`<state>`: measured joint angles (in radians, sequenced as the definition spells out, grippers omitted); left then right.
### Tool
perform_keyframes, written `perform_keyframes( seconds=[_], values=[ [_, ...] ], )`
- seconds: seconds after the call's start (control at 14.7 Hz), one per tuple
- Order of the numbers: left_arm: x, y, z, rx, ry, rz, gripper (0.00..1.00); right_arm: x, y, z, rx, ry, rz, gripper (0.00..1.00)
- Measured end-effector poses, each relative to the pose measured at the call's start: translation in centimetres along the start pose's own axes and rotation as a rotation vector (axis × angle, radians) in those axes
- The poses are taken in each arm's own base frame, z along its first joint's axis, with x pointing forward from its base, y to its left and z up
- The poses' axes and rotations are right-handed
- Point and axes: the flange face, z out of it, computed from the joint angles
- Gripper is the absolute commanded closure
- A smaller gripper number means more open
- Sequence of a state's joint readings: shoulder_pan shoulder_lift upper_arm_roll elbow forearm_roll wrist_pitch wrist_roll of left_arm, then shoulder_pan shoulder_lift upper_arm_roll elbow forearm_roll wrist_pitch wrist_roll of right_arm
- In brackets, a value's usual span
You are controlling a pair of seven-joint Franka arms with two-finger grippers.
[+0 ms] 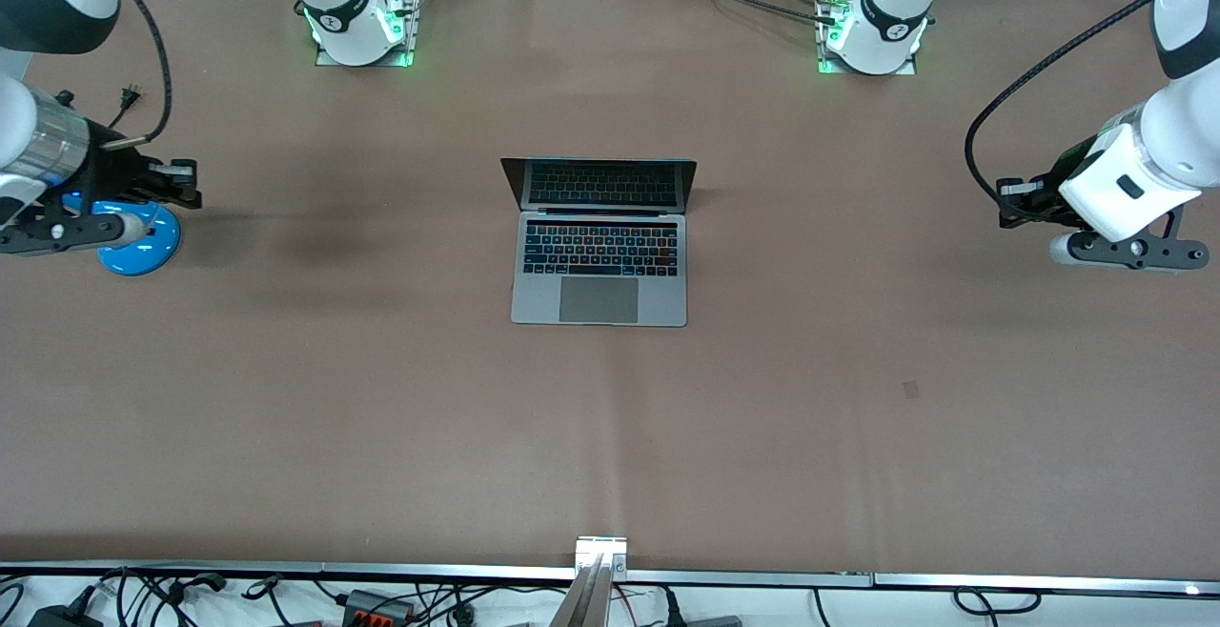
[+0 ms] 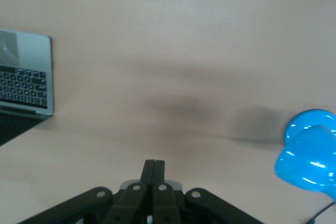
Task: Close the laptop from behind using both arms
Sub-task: 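Move both grippers toward the laptop's screen from behind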
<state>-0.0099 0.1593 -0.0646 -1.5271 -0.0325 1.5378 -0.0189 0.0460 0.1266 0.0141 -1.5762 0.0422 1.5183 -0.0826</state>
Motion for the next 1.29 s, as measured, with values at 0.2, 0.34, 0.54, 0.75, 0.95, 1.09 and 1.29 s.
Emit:
perform_keyframes(
  seconds=[0.2, 0.34, 0.54, 0.75, 0.95, 1.09, 1.29],
  values=[
    [0.8, 0.3, 1.7, 0.000, -0.031, 0.006, 0.99, -0.2, -2.4, 0.3, 0.053, -0.022, -0.019, 1.00],
    [1.0, 0.4, 2.1, -0.006, -0.041, 0.005, 0.99, -0.8, -2.8, 0.8, 0.091, -0.046, -0.020, 1.00],
    [0.3, 2.4, 2.6, -0.086, -0.099, -0.029, 0.99, -2.0, -4.4, 2.0, 0.185, -0.085, -0.031, 1.00],
    [-0.6, 7.6, 4.0, -0.156, -0.161, 0.015, 0.99, -4.1, -7.1, 4.2, 0.219, -0.093, -0.018, 1.00],
    [-3.2, 14.0, 6.0, -0.298, -0.252, 0.075, 0.99, -7.8, -14.0, 7.0, 0.185, -0.067, 0.030, 1.00],
    [-4.9, 15.2, 7.2, -0.396, -0.276, 0.062, 0.99, -10.1, -18.7, 8.8, 0.169, -0.069, 0.037, 1.00],
    [-7.1, 16.2, 10.3, -0.486, -0.268, 0.090, 1.00, -11.5, -21.2, 12.5, 0.216, -0.080, 0.052, 1.00]
  ],
)
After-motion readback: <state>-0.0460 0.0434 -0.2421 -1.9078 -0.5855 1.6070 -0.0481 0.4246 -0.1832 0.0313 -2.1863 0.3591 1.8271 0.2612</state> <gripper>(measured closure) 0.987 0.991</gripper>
